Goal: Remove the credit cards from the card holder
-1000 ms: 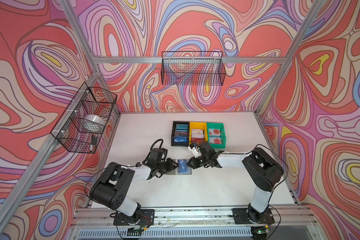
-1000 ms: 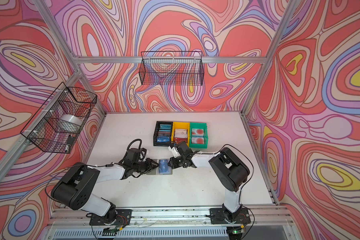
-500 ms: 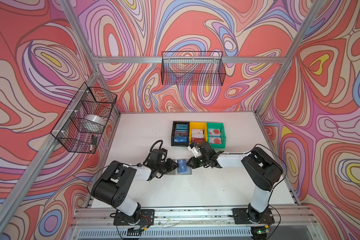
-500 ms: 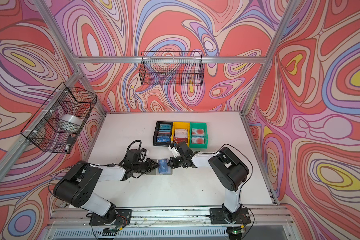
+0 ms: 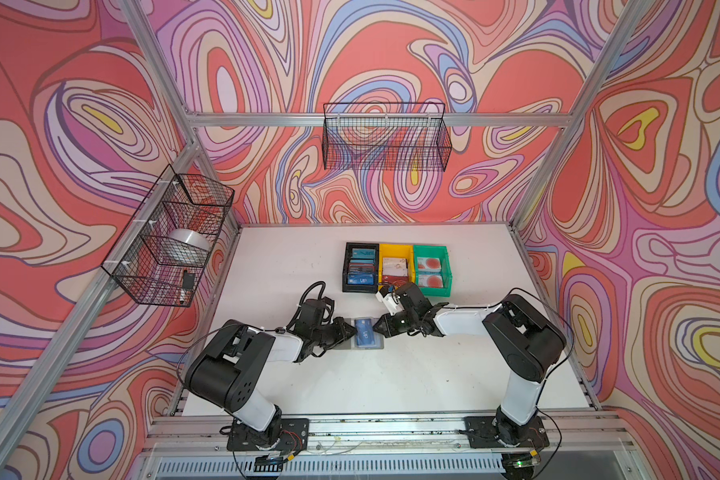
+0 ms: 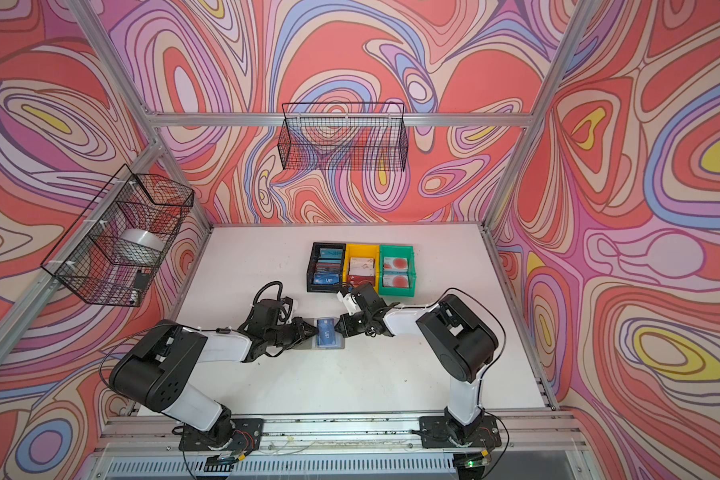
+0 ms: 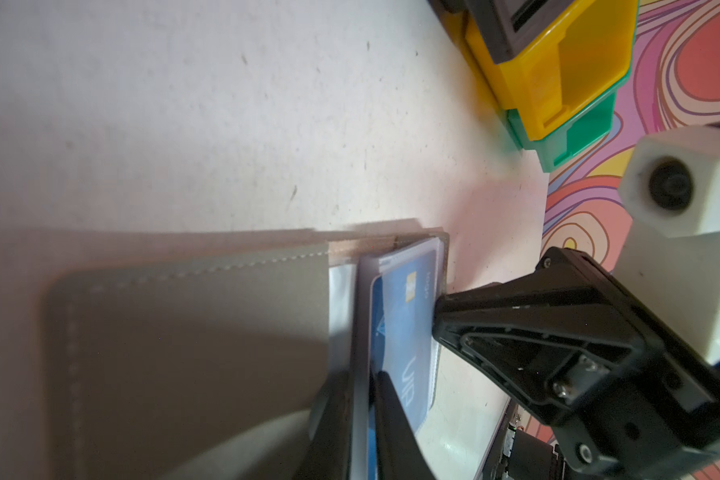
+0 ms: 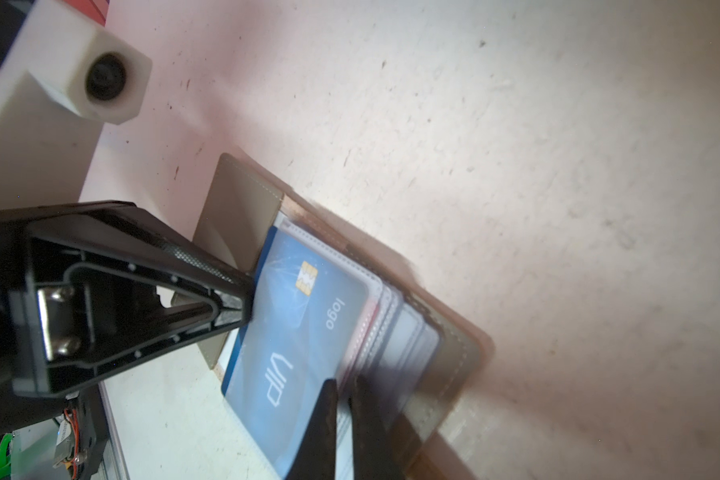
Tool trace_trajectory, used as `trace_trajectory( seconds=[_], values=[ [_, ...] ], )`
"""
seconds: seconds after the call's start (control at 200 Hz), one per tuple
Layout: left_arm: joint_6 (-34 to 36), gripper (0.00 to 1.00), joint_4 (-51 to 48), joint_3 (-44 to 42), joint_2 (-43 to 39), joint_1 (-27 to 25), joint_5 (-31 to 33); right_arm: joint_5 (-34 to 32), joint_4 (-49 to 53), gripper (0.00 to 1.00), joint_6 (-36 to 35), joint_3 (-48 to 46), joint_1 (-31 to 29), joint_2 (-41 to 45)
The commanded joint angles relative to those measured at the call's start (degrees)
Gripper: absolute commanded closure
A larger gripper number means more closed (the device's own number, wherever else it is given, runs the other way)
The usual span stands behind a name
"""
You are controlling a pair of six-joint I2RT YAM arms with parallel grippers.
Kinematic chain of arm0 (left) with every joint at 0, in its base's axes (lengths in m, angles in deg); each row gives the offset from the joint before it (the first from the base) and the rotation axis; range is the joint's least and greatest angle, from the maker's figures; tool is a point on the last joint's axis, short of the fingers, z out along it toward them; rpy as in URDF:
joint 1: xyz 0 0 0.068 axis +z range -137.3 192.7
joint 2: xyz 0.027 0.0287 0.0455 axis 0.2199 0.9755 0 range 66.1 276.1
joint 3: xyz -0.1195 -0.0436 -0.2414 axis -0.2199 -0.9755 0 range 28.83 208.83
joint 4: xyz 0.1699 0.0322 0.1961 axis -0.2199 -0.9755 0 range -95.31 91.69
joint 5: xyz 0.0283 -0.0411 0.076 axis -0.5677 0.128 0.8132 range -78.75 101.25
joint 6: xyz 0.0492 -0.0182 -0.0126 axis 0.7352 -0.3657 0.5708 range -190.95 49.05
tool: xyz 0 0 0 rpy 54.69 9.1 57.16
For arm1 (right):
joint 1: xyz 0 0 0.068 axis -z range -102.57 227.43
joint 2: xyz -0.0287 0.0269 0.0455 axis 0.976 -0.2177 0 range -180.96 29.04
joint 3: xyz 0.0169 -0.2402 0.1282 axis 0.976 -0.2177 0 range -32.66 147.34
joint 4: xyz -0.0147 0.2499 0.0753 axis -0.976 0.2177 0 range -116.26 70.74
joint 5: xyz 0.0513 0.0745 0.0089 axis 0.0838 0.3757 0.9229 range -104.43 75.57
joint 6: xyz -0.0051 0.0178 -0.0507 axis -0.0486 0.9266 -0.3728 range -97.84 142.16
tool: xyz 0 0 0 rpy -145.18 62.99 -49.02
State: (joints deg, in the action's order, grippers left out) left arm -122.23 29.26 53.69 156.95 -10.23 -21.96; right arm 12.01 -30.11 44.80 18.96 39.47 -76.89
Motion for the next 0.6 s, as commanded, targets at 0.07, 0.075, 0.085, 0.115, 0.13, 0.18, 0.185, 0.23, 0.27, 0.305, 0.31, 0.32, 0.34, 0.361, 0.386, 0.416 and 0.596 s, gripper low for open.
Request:
trace_trajectory(
  seconds=[0.07, 0.075, 0.085, 0.115, 0.13, 0.18, 0.185, 0.23, 0.27, 0.305, 0.31, 0.32, 0.34, 0.361, 0.386, 0.416, 0.596],
  values=[
    [-0.74, 0.86, 0.82, -0.61, -0.06, -0.36, -0.14, -0.51, 2.80, 0.88, 0.37, -1.76, -0.35, -1.70],
    [-0.79, 0.86, 0.82, -0.61, -0.06, -0.31, -0.16, -0.51, 2.80, 0.88, 0.34, -1.77, -0.40, -1.67],
    [-0.75, 0.86, 0.80, -0.60, -0.06, -0.32, -0.12, -0.51, 2.76, 0.88, 0.31, -1.73, -0.33, -1.70],
    [-0.74, 0.86, 0.87, -0.60, -0.06, -0.30, -0.13, -0.51, 2.78, 0.88, 0.36, -1.76, -0.37, -1.69],
    [-0.74, 0.87, 0.90, -0.60, -0.06, -0.40, -0.11, -0.51, 2.80, 0.88, 0.38, -1.78, -0.33, -1.69],
    [-0.74, 0.87, 0.91, -0.69, -0.14, -0.43, -0.19, -0.51, 2.62, 0.88, 0.39, -1.82, -0.36, -1.64],
    [-0.74, 0.87, 0.90, -0.74, -0.14, -0.39, -0.23, -0.51, 2.58, 0.88, 0.44, -1.84, -0.37, -1.64],
    [-0.74, 0.87, 1.02, -0.70, -0.05, -0.43, -0.29, -0.51, 2.57, 0.88, 0.44, -1.87, -0.37, -1.56],
    [-0.82, 0.87, 1.22, -0.74, 0.02, -0.49, -0.25, -0.52, 2.61, 0.88, 0.41, -1.87, -0.37, -1.49],
    [-0.90, 0.87, 1.55, -0.69, 0.11, -0.65, -0.16, -0.51, 2.58, 0.88, 0.42, -1.87, -0.37, -1.56],
    [-0.91, 0.87, 1.62, -0.65, 0.16, -0.68, -0.18, -0.51, 2.56, 0.88, 0.45, -1.87, -0.37, -1.52],
    [-0.92, 0.87, 1.61, -0.66, 0.24, -0.76, -0.14, -0.51, 2.61, 0.88, 0.47, -1.87, -0.37, -1.53],
    [-1.00, 0.87, 1.89, -0.65, 0.41, -0.81, -0.07, -0.52, 2.61, 0.88, 0.46, -1.87, -0.37, -1.55],
    [-1.01, 0.88, 2.22, -0.61, 0.59, -0.92, -0.10, -0.51, 2.57, 0.88, 0.48, -1.87, -0.37, -1.61],
    [-1.08, 0.88, 2.40, -0.48, 0.92, -1.09, -0.10, -0.51, 2.57, 0.88, 0.47, -1.87, -0.37, -1.59],
    [-1.17, 0.89, 2.57, -0.35, 1.33, -1.21, -0.18, -0.51, 2.58, 0.88, 0.41, -1.87, -0.37, -1.64],
    [-2.01, 0.93, 4.34, -0.70, 2.32, -1.28, -0.46, -0.59, 2.71, 0.88, 0.49, -2.02, -0.37, -1.48]
  ],
)
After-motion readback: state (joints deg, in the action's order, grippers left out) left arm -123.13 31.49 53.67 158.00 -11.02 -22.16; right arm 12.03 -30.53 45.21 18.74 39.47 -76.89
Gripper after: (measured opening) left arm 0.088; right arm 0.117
